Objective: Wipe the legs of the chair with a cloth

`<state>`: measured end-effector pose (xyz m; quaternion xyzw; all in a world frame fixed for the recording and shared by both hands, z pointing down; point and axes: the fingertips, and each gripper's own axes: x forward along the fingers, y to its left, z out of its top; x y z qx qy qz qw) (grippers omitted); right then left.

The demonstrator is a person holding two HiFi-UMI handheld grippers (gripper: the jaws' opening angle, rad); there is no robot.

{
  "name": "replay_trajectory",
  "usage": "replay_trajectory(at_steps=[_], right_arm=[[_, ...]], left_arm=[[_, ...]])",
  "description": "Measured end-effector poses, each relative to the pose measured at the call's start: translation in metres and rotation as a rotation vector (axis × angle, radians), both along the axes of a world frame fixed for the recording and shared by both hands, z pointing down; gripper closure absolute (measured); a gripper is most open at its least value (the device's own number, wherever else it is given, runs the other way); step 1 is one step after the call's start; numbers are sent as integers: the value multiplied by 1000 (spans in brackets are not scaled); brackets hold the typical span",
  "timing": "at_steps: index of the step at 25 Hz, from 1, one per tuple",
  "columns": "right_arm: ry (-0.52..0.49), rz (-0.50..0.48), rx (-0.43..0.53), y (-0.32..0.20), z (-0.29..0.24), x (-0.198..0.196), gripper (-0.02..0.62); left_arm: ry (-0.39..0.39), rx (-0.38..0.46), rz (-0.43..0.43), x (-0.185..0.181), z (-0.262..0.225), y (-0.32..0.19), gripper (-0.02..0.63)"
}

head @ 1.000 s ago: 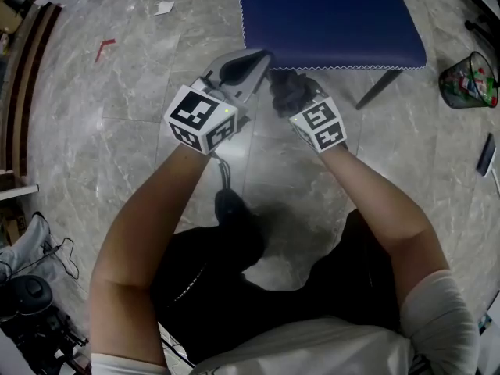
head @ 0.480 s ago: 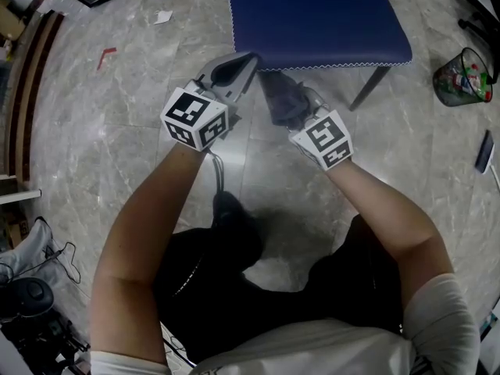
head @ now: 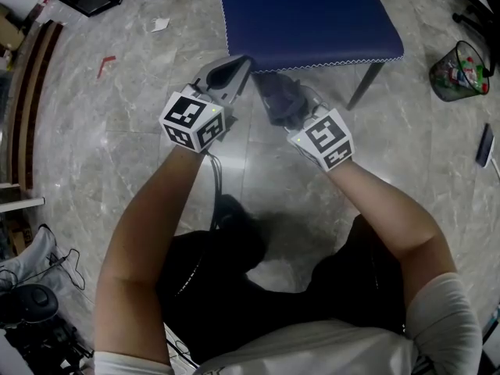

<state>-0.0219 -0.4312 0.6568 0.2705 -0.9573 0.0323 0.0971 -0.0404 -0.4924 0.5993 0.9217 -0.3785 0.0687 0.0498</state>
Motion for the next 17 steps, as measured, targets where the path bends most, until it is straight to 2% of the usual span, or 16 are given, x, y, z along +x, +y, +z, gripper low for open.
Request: replay_trajectory(at_steps=[17], right_arm=[[-31, 25, -9, 2, -10, 9, 549]], left_arm=[[-31, 1, -37, 0, 0, 1, 600]])
